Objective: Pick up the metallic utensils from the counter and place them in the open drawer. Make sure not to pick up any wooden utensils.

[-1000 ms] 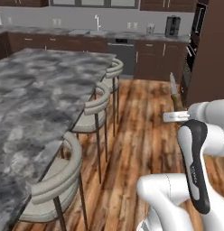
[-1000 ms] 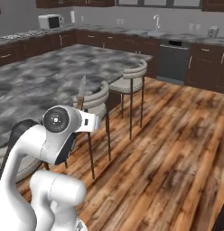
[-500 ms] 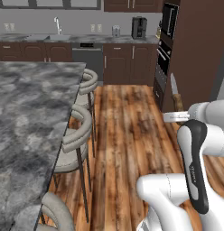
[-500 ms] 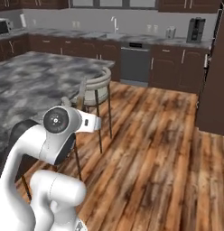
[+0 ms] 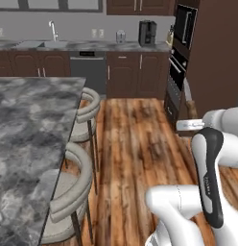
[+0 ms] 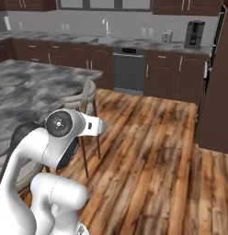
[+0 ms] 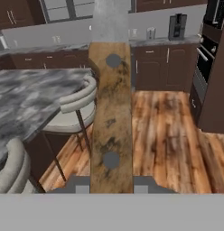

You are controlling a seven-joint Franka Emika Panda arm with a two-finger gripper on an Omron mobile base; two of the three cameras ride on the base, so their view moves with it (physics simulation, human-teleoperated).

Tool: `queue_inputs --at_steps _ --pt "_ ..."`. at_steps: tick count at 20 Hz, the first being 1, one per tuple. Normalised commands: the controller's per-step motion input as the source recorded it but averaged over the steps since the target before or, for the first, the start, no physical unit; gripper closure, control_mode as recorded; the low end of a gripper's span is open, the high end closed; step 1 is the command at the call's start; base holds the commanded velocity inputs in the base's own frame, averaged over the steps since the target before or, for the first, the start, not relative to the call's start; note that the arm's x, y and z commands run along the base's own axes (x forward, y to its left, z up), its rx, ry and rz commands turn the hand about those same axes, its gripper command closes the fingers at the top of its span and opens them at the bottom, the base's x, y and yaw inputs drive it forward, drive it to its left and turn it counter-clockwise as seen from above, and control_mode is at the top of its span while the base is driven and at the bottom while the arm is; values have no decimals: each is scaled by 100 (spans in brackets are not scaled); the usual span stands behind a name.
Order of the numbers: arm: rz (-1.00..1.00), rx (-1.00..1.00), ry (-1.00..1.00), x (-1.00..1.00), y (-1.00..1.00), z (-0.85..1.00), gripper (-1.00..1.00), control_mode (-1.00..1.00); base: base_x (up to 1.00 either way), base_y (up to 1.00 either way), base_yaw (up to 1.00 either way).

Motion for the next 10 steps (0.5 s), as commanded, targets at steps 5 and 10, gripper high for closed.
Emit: queue_inputs --at_steps 5,10 --pt "0 0 0 0 0 0 100 100 100 -38 29" --pt "0 0 0 0 0 0 100 100 90 -73 42"
